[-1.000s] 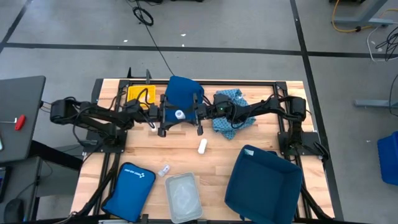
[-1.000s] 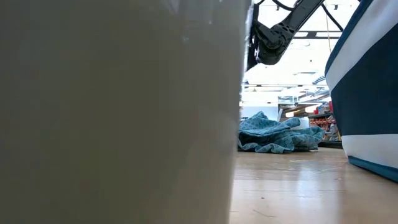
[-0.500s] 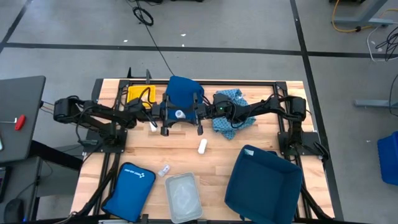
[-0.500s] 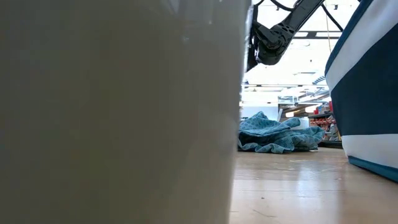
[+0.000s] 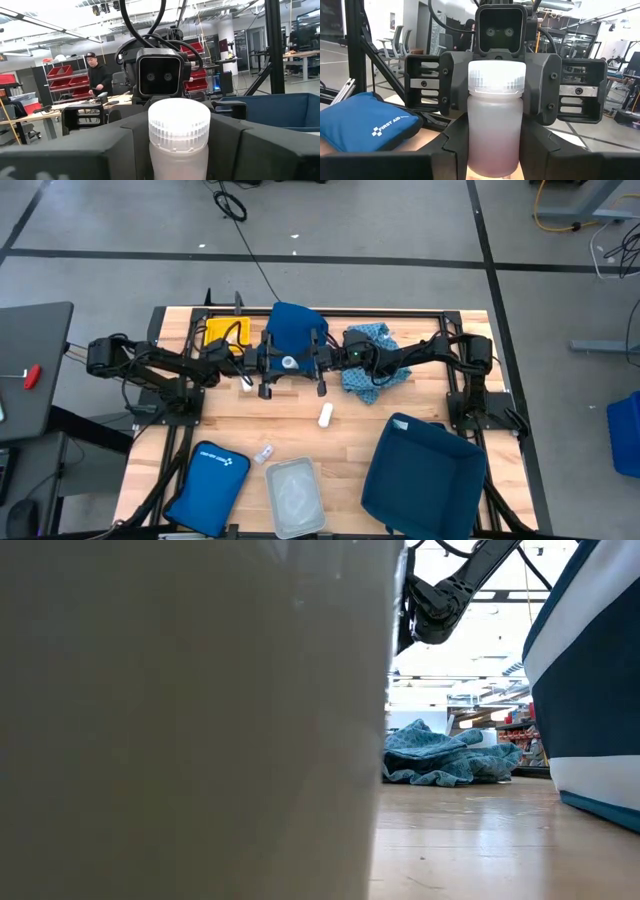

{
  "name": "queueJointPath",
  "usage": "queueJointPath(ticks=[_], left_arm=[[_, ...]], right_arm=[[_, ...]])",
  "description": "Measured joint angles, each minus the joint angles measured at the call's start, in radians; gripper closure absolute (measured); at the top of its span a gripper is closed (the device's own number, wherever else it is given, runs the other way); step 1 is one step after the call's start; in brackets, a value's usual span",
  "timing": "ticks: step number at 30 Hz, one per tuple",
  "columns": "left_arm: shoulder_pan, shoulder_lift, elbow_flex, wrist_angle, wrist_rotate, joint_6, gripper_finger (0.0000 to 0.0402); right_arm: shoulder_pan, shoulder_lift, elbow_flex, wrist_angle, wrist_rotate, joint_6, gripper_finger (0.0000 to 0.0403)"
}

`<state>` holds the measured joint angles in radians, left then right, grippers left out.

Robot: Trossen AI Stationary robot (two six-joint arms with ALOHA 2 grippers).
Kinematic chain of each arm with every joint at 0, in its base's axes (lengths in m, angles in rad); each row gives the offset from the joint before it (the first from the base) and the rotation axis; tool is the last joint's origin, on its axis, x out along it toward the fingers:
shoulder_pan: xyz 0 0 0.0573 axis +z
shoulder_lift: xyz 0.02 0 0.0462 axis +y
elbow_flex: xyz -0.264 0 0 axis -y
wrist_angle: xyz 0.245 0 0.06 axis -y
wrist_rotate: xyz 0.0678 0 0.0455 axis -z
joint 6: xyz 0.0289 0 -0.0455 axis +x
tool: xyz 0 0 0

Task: Pick & place medical supplies in basket/bin
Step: Put the right white pill bottle into the yellow bin

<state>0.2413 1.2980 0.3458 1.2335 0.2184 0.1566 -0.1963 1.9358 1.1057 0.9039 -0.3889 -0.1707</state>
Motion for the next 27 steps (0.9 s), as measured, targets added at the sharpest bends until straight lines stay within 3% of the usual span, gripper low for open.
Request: queueJointPath(ticks=[2, 8, 11, 18, 27], left_arm=[[0.000, 0.000, 0.000, -0.001, 0.000, 0.000, 0.0254], [0.002, 0.000, 0.000, -0.001, -0.009, 0.000, 0.0254], [0.002, 0.000, 0.000, -0.006, -0.007, -0.001, 0.0254], [0.012, -0.023, -0.002, -0.095, -0.020, 0.009, 0.0254], [0.054, -0.145, -0.003, -0.319, -0.036, 0.026, 0.0254]], right_arm=[[0.000, 0.000, 0.001, -0.007, 0.000, -0.001, 0.0261], [0.001, 0.000, 0.002, -0.088, 0.079, 0.027, 0.0140], [0.001, 0.000, 0.001, -0.160, 0.113, 0.028, 0.0118], [0.001, -0.027, 0.000, -0.313, 0.126, 0.025, 0.0140], [-0.003, -0.193, 0.000, -0.678, 0.145, -0.021, 0.0183]])
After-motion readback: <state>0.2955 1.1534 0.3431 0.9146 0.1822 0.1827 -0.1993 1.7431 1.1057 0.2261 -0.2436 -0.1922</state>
